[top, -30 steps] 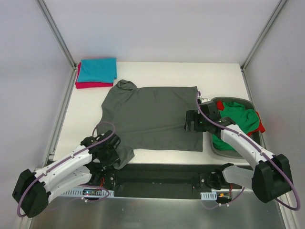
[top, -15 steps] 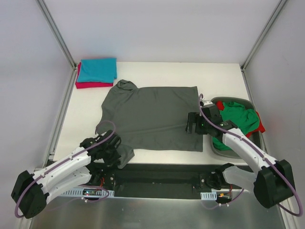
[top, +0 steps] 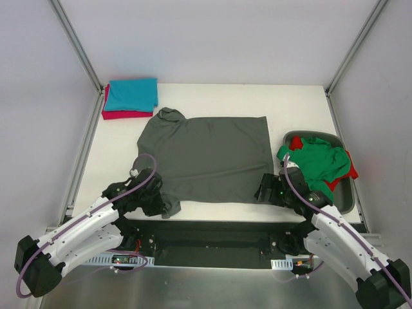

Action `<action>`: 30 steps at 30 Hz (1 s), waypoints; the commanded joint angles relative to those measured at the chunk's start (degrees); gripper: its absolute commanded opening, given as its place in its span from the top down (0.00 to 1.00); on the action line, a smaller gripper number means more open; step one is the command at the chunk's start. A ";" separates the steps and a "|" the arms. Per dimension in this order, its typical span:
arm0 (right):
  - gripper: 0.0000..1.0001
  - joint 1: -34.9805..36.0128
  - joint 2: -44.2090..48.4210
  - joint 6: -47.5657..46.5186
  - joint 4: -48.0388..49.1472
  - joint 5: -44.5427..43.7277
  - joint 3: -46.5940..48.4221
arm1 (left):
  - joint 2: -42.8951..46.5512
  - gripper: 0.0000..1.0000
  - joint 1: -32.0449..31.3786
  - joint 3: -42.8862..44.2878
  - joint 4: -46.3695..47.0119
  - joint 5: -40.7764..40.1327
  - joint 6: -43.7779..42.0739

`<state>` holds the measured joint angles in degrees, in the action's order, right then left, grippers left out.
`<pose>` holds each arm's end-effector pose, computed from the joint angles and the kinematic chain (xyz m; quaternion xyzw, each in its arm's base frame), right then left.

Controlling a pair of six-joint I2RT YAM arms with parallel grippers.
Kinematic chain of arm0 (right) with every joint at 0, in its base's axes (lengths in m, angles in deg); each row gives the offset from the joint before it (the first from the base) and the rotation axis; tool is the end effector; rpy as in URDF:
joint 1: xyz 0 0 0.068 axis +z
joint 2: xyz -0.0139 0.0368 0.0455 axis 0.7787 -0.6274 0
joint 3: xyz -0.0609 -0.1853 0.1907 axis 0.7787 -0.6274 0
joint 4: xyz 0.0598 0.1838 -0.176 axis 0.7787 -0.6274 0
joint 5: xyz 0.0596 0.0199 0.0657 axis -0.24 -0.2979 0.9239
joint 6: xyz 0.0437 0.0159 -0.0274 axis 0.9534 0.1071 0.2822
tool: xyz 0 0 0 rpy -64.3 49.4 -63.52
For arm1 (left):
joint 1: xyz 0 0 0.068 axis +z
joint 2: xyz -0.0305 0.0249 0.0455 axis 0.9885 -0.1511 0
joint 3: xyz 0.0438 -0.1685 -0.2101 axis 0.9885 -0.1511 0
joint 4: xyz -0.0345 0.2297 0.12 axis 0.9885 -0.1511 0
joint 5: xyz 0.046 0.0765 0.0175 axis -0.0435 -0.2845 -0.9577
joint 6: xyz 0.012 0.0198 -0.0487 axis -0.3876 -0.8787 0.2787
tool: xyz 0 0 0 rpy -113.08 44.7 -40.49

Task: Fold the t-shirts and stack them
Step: Grap the side of the flattened tshirt closest away from the robot with both arms

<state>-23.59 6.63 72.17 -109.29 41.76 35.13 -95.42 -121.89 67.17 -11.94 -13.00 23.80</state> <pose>0.1297 0.0671 0.1933 -0.0676 0.9215 0.1454 0.3537 0.1043 -0.0904 0.2014 -0.1778 0.9419 -0.2306 0.1674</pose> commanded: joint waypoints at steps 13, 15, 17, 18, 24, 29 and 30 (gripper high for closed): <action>0.45 4.35 -4.83 11.45 -3.31 -13.35 -1.31 | 0.42 1.00 -0.56 1.57 -0.53 -1.15 -0.98; 0.53 4.44 -5.62 11.54 -2.34 -13.18 -1.58 | 0.60 1.00 -0.56 1.66 -0.53 -1.15 -0.98; 0.63 4.53 -5.80 11.62 -2.08 -12.56 -1.67 | 0.86 1.00 -0.47 1.66 -0.53 -1.15 -1.06; 0.64 4.53 -5.89 11.62 -2.25 -12.30 -1.75 | 0.95 1.00 -0.55 1.66 -0.61 -1.15 -0.98; 0.73 4.97 -4.57 12.15 -3.39 -10.63 -2.98 | 1.82 1.00 -0.56 2.27 -4.12 -0.79 -0.10; 0.89 5.67 -2.20 12.59 -5.50 -10.28 -2.90 | 4.55 1.00 -0.55 2.63 -9.48 1.05 2.18; 0.99 5.67 -1.68 12.68 -6.20 -10.19 -2.98 | 5.34 1.00 -0.47 2.54 -10.88 1.40 2.88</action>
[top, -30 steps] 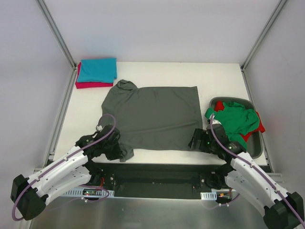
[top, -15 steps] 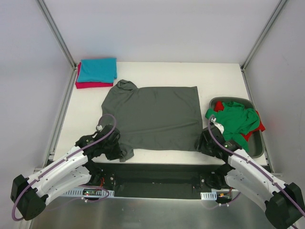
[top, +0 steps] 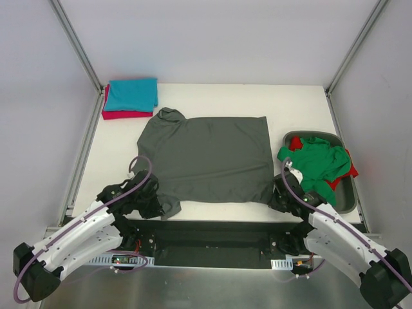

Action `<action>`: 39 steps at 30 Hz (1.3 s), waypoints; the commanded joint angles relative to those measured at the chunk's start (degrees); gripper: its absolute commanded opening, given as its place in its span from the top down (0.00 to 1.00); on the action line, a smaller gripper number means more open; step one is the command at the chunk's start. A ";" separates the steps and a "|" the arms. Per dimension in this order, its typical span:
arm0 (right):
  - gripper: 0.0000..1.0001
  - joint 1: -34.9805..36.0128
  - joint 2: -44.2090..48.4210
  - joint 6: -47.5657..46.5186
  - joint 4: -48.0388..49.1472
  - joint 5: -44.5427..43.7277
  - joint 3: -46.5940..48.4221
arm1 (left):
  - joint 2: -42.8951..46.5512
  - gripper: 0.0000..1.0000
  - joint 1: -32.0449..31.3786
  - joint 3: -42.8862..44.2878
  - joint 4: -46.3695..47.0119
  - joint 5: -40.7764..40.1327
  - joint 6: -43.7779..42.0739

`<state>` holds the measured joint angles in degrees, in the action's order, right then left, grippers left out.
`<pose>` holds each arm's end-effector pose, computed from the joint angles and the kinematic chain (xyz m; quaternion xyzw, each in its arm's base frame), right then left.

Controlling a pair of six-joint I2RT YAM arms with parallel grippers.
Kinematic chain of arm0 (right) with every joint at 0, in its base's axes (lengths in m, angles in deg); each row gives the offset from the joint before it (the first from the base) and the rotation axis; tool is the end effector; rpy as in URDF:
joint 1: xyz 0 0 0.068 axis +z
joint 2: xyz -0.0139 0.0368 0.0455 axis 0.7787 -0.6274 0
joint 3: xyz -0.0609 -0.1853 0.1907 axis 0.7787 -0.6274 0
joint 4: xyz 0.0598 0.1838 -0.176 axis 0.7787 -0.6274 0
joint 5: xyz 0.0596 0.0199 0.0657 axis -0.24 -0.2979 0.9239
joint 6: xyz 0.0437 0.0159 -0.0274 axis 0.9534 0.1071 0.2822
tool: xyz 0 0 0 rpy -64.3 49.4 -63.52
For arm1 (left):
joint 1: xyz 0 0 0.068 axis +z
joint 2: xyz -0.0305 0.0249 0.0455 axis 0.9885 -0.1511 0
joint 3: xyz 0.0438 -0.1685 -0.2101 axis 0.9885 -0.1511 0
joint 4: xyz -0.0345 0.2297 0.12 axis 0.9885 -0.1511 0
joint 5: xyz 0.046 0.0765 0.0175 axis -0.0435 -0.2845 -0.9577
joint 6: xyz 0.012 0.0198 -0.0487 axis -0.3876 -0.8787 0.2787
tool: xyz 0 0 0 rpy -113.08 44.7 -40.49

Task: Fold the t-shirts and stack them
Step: Grap the side of the flattened tshirt closest away from the robot with both arms

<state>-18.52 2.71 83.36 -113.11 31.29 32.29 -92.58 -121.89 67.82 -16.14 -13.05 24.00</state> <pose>0.1209 0.0690 0.1648 0.0075 0.9512 0.0735 0.2996 0.0965 -0.0837 0.2062 -0.1800 0.9433 -0.2260 0.1636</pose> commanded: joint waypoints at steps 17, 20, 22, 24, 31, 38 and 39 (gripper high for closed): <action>0.99 6.40 13.66 3.86 -20.57 10.56 4.78 | 18.41 1.00 -0.56 2.15 -22.70 3.99 11.48; 0.99 6.84 14.98 3.77 -21.80 12.76 4.86 | 18.76 1.00 -0.55 2.23 -22.52 3.56 11.66; 0.99 7.02 15.95 3.95 -21.63 11.54 4.69 | 18.59 1.00 -0.55 2.41 -22.17 2.68 11.48; 0.93 7.02 15.60 4.21 -20.58 6.72 4.78 | 18.15 1.00 -0.56 2.23 -21.30 2.24 11.31; 0.66 6.93 8.67 3.96 -12.85 -7.53 5.83 | 14.55 1.00 -0.47 2.32 -19.18 1.71 9.29; 0.56 6.49 -0.47 2.02 -6.69 -14.04 7.41 | 14.19 1.00 -0.56 2.23 -19.18 1.10 9.20; 0.56 6.14 -1.53 1.58 -5.90 -13.61 7.50 | 14.19 1.00 -0.56 2.06 -19.18 1.10 9.28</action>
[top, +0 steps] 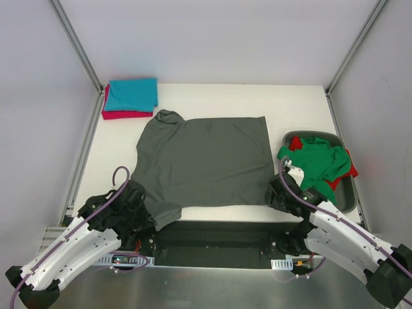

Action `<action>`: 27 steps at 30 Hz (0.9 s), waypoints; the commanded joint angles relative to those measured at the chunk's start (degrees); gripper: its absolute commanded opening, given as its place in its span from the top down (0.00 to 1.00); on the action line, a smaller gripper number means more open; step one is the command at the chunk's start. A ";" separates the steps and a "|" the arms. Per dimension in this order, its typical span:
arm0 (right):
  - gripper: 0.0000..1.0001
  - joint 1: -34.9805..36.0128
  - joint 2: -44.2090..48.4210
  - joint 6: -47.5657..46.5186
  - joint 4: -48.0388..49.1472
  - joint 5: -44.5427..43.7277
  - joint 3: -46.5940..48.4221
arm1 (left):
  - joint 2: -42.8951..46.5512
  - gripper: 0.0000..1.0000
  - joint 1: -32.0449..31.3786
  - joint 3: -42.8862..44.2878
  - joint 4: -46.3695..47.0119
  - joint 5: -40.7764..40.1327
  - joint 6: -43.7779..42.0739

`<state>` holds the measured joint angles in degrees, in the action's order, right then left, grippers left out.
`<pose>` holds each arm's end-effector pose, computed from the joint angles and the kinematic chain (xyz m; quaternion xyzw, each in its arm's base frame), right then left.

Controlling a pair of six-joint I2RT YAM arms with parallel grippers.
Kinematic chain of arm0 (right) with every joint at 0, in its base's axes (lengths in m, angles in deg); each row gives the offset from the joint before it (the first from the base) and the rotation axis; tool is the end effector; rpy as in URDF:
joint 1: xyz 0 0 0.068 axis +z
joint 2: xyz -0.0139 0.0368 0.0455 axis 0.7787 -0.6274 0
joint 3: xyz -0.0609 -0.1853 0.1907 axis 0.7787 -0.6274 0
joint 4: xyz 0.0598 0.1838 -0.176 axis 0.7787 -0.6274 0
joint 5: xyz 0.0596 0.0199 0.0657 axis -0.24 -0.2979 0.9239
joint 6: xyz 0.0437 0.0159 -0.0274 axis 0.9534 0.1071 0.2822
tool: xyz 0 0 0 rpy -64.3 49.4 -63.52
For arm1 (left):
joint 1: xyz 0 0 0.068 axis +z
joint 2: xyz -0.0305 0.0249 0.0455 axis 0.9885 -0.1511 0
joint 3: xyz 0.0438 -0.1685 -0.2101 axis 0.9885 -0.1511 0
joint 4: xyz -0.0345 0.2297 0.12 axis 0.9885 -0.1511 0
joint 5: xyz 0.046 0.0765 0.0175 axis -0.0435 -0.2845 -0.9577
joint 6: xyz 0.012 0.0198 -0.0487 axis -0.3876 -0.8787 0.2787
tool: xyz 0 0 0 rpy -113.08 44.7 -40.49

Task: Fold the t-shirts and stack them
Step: Grap the side of the flattened tshirt closest away from the robot with both arms

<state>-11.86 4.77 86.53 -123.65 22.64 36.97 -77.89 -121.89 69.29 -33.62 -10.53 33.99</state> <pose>0.1074 0.0721 0.1847 -0.0048 0.9513 0.0197 0.3077 0.0553 -0.0505 0.2174 -0.2566 0.9281 -0.2417 0.1195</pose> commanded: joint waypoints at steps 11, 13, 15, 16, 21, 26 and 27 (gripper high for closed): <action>0.62 -6.15 -10.36 -4.41 14.13 1.81 -0.95 | -1.20 1.00 -0.56 1.12 -1.70 -1.68 -0.70; 0.63 -6.59 -10.27 -4.14 13.96 3.57 -2.09 | -1.29 1.00 -0.55 1.21 -1.70 -1.86 -0.62; 0.64 -6.59 -9.49 -3.18 13.43 5.06 -3.23 | -1.20 1.00 -0.56 1.21 -1.70 -1.94 -0.62; 0.64 -6.59 -8.96 -2.91 13.08 5.77 -3.67 | -1.20 1.00 -0.47 1.30 -1.61 -2.03 -0.53; 0.64 -6.59 -5.53 -2.65 10.36 4.82 -3.59 | -1.55 1.00 -0.56 1.82 -1.70 -2.73 -0.88; 0.63 -6.68 -5.79 -3.17 7.45 3.75 -2.27 | -1.81 1.00 -0.47 2.35 -1.61 -3.35 -1.05; 0.63 -6.59 -6.31 -3.26 7.45 4.27 -2.27 | -1.90 1.00 -0.55 2.44 -1.61 -3.26 -1.05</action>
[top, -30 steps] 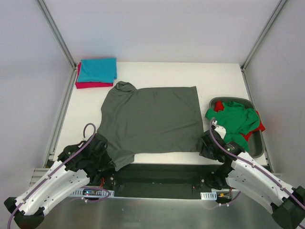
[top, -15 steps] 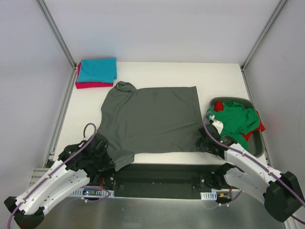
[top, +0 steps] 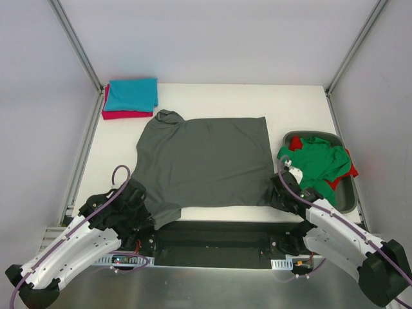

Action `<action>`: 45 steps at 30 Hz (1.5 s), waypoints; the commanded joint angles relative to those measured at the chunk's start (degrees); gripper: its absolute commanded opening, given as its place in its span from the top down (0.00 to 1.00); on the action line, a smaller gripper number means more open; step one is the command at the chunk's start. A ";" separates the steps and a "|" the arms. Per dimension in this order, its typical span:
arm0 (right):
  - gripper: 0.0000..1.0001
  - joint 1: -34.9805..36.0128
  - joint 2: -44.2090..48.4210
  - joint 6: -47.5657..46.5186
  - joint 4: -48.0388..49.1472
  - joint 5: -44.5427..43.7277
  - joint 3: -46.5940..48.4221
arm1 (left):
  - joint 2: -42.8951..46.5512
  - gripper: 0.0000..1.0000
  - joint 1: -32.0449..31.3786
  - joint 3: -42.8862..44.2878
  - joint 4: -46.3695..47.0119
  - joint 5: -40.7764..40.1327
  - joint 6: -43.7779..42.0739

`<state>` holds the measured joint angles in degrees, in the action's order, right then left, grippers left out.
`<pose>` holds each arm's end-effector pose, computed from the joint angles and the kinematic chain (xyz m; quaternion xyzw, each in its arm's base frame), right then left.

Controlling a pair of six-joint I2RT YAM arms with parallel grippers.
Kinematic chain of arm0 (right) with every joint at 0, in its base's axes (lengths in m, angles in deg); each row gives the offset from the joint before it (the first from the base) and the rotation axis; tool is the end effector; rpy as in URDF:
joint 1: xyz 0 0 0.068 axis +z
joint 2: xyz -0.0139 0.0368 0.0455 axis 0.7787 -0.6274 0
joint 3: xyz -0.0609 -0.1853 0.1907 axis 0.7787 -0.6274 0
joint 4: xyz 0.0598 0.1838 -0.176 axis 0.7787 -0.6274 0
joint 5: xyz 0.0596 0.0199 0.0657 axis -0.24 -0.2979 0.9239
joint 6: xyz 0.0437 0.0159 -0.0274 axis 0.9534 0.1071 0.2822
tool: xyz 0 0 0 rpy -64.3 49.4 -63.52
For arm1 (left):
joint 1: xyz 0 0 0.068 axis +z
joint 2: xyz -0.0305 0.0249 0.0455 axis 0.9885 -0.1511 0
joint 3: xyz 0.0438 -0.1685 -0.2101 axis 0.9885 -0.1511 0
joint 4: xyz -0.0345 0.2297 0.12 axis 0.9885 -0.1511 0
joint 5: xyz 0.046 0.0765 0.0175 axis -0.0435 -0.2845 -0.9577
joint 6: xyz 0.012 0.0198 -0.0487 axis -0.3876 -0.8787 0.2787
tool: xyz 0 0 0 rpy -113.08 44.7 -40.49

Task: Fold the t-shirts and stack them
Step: Grap the side of the flattened tshirt closest away from the robot with both arms

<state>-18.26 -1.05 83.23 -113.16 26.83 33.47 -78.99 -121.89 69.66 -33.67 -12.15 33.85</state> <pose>0.1268 0.0704 0.1636 0.0127 0.9536 0.0295 0.2995 0.0575 -0.0511 0.2182 -0.2599 0.9295 -0.2287 0.1275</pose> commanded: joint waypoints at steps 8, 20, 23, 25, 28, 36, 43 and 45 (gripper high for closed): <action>0.68 -0.19 -3.75 -0.66 -0.58 0.61 1.14 | -1.42 1.00 -0.56 2.16 -1.48 -2.00 -1.19; 0.99 0.25 2.56 -2.42 -11.72 2.89 3.77 | -1.25 1.00 -0.56 5.84 -3.93 -6.74 -2.50; 0.99 1.12 6.60 -2.07 -14.39 7.01 3.52 | -0.81 1.00 -0.56 7.25 -4.73 -8.15 -3.03; 0.99 1.39 8.19 -1.55 -14.11 11.23 2.55 | -0.28 1.00 -0.56 7.34 -4.73 -8.15 -2.86; 0.99 1.83 9.42 -0.40 -15.78 10.72 2.54 | 0.42 1.00 -0.56 6.99 -4.64 -7.97 -2.51; 0.99 2.10 12.50 -1.02 -19.64 13.34 5.97 | -1.07 1.00 -0.47 8.48 -4.20 -9.73 -2.50; 0.99 2.18 15.59 1.18 -19.83 12.68 4.47 | -3.35 1.00 -0.56 10.68 -3.59 -13.59 -3.56; 0.99 2.18 13.75 -0.57 -19.30 10.46 6.05 | -4.67 1.00 -0.47 10.68 -2.19 -14.48 -3.82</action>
<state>-16.38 14.74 83.08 -131.30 40.91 36.86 -81.37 -121.89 78.58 -36.60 -22.66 31.19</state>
